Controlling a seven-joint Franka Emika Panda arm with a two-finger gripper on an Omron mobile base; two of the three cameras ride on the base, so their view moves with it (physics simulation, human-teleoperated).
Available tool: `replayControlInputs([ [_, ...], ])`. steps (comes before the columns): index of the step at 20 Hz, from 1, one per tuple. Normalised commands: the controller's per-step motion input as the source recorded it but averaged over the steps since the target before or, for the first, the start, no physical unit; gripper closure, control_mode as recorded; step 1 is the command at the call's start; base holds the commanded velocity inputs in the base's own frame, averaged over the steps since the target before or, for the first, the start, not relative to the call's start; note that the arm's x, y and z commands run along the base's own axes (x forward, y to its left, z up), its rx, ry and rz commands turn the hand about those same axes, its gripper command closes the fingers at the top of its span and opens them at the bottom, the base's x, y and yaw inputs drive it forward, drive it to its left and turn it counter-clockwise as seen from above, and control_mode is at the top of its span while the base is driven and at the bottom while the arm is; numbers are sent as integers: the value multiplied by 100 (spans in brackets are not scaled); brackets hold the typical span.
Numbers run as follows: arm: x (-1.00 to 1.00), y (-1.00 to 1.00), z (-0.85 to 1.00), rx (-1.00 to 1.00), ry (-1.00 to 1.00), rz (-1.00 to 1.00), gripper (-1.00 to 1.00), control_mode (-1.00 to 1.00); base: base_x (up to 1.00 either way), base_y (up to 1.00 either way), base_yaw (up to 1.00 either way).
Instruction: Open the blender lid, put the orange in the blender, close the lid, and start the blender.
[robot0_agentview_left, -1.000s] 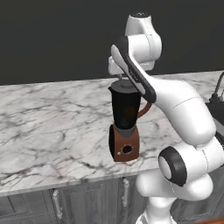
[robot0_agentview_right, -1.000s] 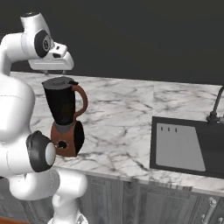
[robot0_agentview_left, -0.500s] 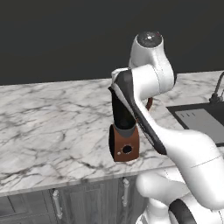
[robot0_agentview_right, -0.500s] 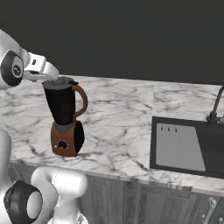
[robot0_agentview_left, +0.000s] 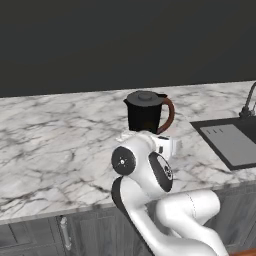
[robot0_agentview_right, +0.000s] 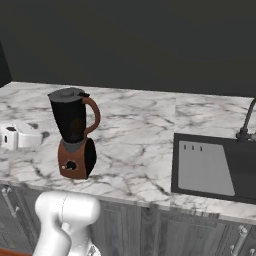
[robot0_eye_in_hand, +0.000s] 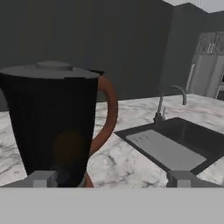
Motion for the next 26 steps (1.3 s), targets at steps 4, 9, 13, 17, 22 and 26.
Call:
replayControlInputs([
  [4,-15,53,-83,-10,-18,-49,-100,-100,0,0,0],
  [9,1,57,-70,-3,-6,-47,-100,-100,0,0,0],
  [13,1,13,-75,0,-15,-32,-100,-100,0,0,0],
  [17,8,0,-74,0,-10,-21,-100,-100,0,0,0],
  [22,22,-24,-55,0,-1,-2,-100,-100,0,0,0],
  [26,36,-20,-50,0,0,3,-100,-100,0,0,0],
])
